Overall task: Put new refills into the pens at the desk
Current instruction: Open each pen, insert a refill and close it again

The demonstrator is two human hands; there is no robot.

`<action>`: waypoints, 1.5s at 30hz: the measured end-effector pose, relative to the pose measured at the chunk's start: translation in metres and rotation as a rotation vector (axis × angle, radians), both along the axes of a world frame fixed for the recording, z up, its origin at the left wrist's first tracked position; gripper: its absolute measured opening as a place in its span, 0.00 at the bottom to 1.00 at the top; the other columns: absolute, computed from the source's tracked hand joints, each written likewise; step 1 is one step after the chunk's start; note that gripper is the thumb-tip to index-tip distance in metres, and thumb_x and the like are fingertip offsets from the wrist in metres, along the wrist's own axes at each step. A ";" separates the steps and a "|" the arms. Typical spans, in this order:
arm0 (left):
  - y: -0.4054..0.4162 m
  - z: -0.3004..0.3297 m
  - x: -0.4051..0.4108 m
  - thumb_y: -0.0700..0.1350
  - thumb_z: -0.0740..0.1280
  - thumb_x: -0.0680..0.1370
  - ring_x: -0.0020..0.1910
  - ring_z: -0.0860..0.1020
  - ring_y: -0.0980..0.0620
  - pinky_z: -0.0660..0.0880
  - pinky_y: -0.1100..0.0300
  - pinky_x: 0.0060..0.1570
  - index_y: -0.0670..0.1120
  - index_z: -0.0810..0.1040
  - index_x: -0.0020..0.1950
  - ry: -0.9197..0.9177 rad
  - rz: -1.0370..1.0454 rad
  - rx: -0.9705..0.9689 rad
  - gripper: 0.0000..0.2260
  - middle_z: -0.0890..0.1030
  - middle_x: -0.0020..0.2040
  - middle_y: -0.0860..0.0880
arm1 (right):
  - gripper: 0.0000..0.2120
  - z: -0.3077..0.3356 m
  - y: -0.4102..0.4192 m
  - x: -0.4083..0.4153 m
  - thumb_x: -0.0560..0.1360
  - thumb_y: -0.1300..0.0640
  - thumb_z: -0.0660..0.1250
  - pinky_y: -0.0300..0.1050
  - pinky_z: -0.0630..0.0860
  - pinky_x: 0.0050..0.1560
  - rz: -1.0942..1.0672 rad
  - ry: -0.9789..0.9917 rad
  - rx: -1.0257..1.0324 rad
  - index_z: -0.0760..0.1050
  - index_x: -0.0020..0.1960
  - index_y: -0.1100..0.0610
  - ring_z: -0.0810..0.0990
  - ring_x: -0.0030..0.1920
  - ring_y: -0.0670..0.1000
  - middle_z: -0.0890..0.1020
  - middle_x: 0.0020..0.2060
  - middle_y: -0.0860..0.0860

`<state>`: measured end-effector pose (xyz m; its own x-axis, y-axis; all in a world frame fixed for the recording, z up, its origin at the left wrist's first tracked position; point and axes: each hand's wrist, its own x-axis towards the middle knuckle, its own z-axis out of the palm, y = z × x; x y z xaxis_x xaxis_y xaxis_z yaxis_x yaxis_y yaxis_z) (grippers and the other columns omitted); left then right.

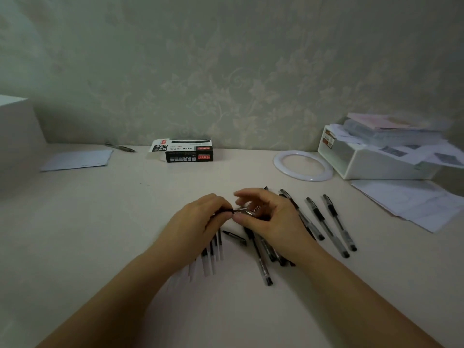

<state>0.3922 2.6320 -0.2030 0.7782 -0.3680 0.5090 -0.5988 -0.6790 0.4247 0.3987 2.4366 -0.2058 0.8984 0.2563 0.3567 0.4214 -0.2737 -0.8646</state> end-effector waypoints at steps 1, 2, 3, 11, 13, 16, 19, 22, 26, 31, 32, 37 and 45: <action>0.000 0.000 0.000 0.49 0.61 0.80 0.42 0.75 0.58 0.74 0.57 0.42 0.49 0.78 0.53 -0.002 -0.004 -0.001 0.08 0.77 0.45 0.55 | 0.17 0.000 0.000 0.000 0.70 0.45 0.75 0.34 0.78 0.48 -0.037 -0.007 -0.032 0.79 0.57 0.43 0.81 0.46 0.44 0.83 0.48 0.41; -0.001 0.000 0.000 0.49 0.61 0.80 0.42 0.75 0.58 0.75 0.57 0.42 0.50 0.78 0.53 -0.001 -0.011 -0.007 0.07 0.77 0.45 0.56 | 0.16 0.000 0.001 0.000 0.70 0.42 0.74 0.33 0.77 0.46 -0.074 -0.015 -0.057 0.80 0.56 0.44 0.80 0.45 0.43 0.83 0.46 0.41; -0.002 0.000 -0.001 0.49 0.61 0.80 0.42 0.75 0.58 0.75 0.58 0.42 0.50 0.78 0.53 -0.001 -0.015 -0.013 0.07 0.76 0.45 0.56 | 0.13 0.000 0.001 0.000 0.72 0.42 0.72 0.32 0.76 0.44 -0.100 -0.022 -0.068 0.81 0.52 0.46 0.80 0.42 0.42 0.83 0.43 0.42; -0.002 0.001 0.000 0.49 0.62 0.80 0.42 0.74 0.58 0.74 0.55 0.43 0.50 0.78 0.53 0.005 0.031 -0.018 0.07 0.76 0.45 0.55 | 0.07 0.001 0.000 0.002 0.75 0.56 0.73 0.32 0.76 0.44 -0.024 -0.024 -0.031 0.82 0.52 0.49 0.80 0.42 0.41 0.84 0.43 0.41; -0.004 0.000 -0.001 0.48 0.62 0.80 0.42 0.75 0.58 0.75 0.55 0.43 0.50 0.78 0.53 0.010 0.019 -0.028 0.07 0.76 0.45 0.55 | 0.10 0.001 0.000 0.002 0.73 0.48 0.73 0.30 0.74 0.42 -0.077 -0.022 -0.038 0.80 0.54 0.44 0.78 0.41 0.41 0.83 0.46 0.40; -0.005 -0.001 0.000 0.50 0.61 0.80 0.42 0.75 0.57 0.75 0.55 0.43 0.50 0.78 0.54 0.009 0.015 -0.029 0.08 0.76 0.45 0.55 | 0.06 0.001 -0.001 0.004 0.74 0.43 0.70 0.30 0.75 0.42 -0.117 -0.030 -0.060 0.82 0.47 0.44 0.80 0.41 0.41 0.84 0.41 0.41; -0.004 0.000 0.000 0.51 0.60 0.80 0.43 0.75 0.58 0.75 0.56 0.43 0.51 0.77 0.55 0.012 0.020 -0.039 0.08 0.76 0.46 0.56 | 0.03 0.001 -0.001 0.004 0.76 0.50 0.70 0.32 0.76 0.45 -0.078 -0.033 -0.047 0.83 0.45 0.45 0.82 0.42 0.42 0.85 0.40 0.42; -0.004 0.000 0.000 0.51 0.59 0.81 0.42 0.74 0.59 0.75 0.57 0.43 0.54 0.75 0.57 0.015 0.010 -0.039 0.08 0.75 0.45 0.57 | 0.05 0.001 -0.002 0.005 0.76 0.55 0.71 0.33 0.77 0.49 -0.052 -0.038 -0.026 0.83 0.48 0.46 0.82 0.47 0.43 0.85 0.43 0.42; -0.004 0.000 0.002 0.51 0.57 0.82 0.42 0.74 0.57 0.74 0.53 0.43 0.56 0.74 0.59 0.028 0.036 -0.007 0.09 0.75 0.44 0.56 | 0.05 0.005 -0.004 0.008 0.76 0.59 0.71 0.34 0.79 0.46 -0.123 0.030 0.153 0.82 0.46 0.50 0.84 0.44 0.45 0.86 0.41 0.47; -0.004 0.002 0.002 0.49 0.58 0.82 0.43 0.75 0.56 0.74 0.53 0.43 0.54 0.75 0.59 0.013 0.034 -0.024 0.09 0.76 0.45 0.54 | 0.07 0.006 -0.003 0.009 0.76 0.46 0.69 0.33 0.78 0.44 -0.194 0.034 0.092 0.82 0.46 0.48 0.84 0.43 0.45 0.86 0.40 0.46; -0.004 0.002 0.002 0.49 0.58 0.82 0.42 0.75 0.56 0.74 0.54 0.43 0.54 0.75 0.59 0.018 0.025 -0.012 0.09 0.76 0.45 0.54 | 0.10 0.005 -0.001 0.009 0.75 0.43 0.68 0.36 0.79 0.46 -0.170 0.021 0.041 0.82 0.45 0.48 0.84 0.43 0.45 0.86 0.40 0.46; -0.007 0.001 0.001 0.49 0.59 0.81 0.45 0.76 0.59 0.75 0.59 0.45 0.54 0.76 0.58 0.051 0.000 -0.028 0.09 0.78 0.48 0.56 | 0.03 0.006 -0.001 0.007 0.75 0.52 0.71 0.45 0.81 0.51 -0.097 -0.011 0.025 0.84 0.44 0.48 0.85 0.43 0.47 0.86 0.39 0.46; 0.002 -0.001 0.007 0.49 0.59 0.82 0.43 0.75 0.57 0.76 0.54 0.44 0.54 0.75 0.56 0.032 0.128 -0.043 0.07 0.77 0.46 0.56 | 0.07 0.010 -0.007 0.011 0.73 0.59 0.74 0.31 0.74 0.41 -0.219 -0.107 -0.056 0.82 0.42 0.47 0.79 0.39 0.42 0.84 0.39 0.41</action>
